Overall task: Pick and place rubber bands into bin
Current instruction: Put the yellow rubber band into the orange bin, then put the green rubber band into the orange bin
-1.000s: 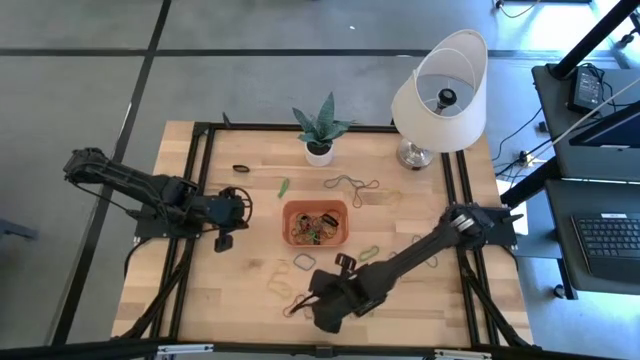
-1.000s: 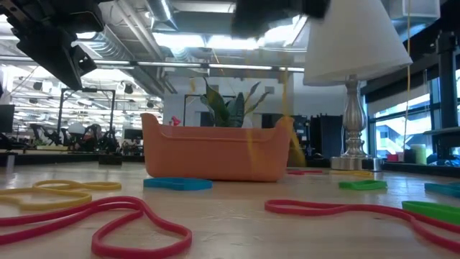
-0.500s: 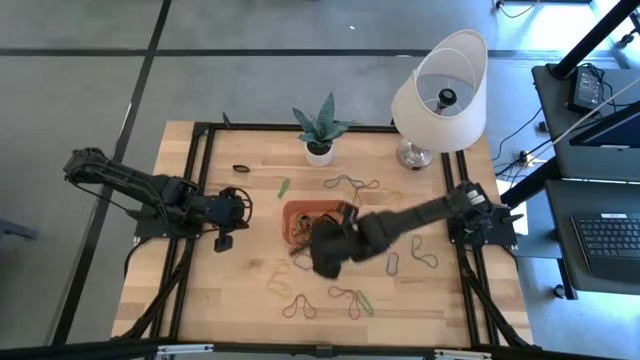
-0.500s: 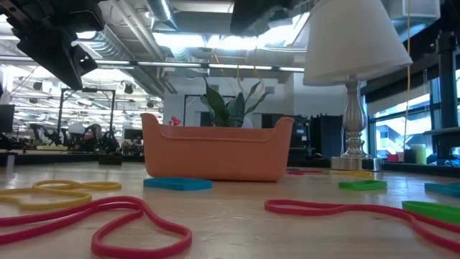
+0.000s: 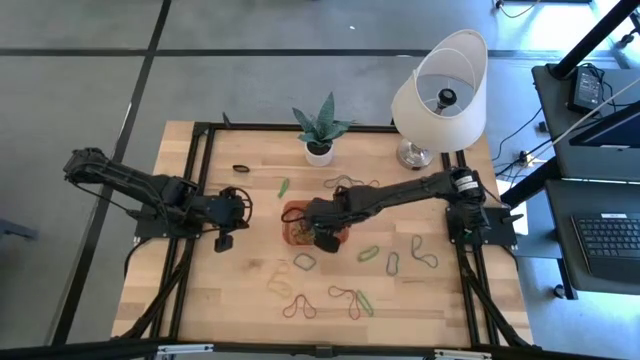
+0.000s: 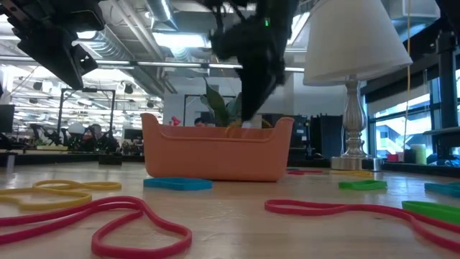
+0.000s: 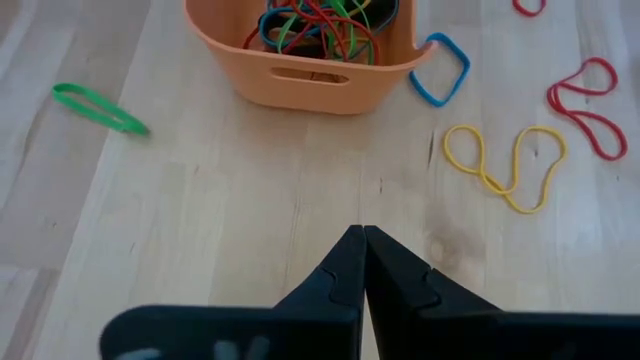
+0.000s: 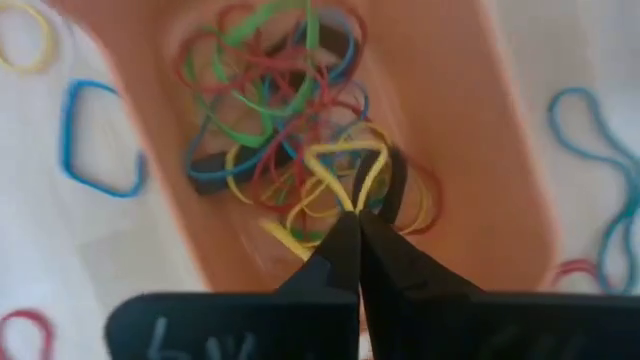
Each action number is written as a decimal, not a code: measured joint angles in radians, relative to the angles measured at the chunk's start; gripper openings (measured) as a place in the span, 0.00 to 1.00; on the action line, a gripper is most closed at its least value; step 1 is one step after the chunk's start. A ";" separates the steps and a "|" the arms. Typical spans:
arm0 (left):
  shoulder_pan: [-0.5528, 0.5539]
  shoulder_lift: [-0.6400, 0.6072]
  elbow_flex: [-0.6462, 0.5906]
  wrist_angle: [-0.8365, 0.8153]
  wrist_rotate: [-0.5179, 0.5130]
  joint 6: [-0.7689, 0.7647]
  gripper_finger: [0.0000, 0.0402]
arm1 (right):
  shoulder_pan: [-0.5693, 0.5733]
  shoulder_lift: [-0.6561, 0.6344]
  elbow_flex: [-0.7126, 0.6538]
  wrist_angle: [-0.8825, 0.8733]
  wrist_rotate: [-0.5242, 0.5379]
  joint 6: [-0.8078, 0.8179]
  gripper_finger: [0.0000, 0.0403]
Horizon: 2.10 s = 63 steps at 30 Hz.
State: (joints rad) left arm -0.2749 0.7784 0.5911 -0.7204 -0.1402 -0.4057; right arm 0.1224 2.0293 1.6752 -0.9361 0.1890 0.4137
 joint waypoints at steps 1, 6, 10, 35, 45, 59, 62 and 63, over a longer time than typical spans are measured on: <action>0.000 0.000 0.000 0.000 0.000 0.000 0.01 | -0.003 0.000 -0.023 0.023 -0.003 0.000 0.00; 0.000 0.000 0.000 0.000 0.000 0.000 0.01 | -0.003 0.000 -0.075 0.103 -0.006 0.004 0.05; 0.000 0.000 0.000 0.000 0.000 -0.001 0.01 | -0.004 0.000 -0.077 0.111 -0.007 0.026 0.10; 0.154 0.024 0.002 0.016 -0.081 0.013 0.01 | 0.032 -0.500 -0.493 0.272 0.027 0.130 0.03; 0.382 0.258 0.107 0.051 -0.005 0.193 0.02 | 0.045 -0.926 -0.912 0.404 0.031 0.374 0.05; 0.644 0.656 0.265 0.138 0.012 0.273 0.27 | 0.045 -1.040 -1.084 0.478 0.039 0.341 0.03; 0.677 0.724 0.298 0.164 0.057 0.271 0.29 | 0.045 -1.040 -1.088 0.477 0.038 0.303 0.05; 0.687 0.746 0.310 0.175 0.070 0.267 0.29 | 0.045 -1.040 -1.088 0.477 0.038 0.288 0.05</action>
State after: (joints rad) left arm 0.4119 1.5241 0.9012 -0.5450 -0.0700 -0.1389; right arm 0.1677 0.9897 0.5869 -0.4592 0.2272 0.7018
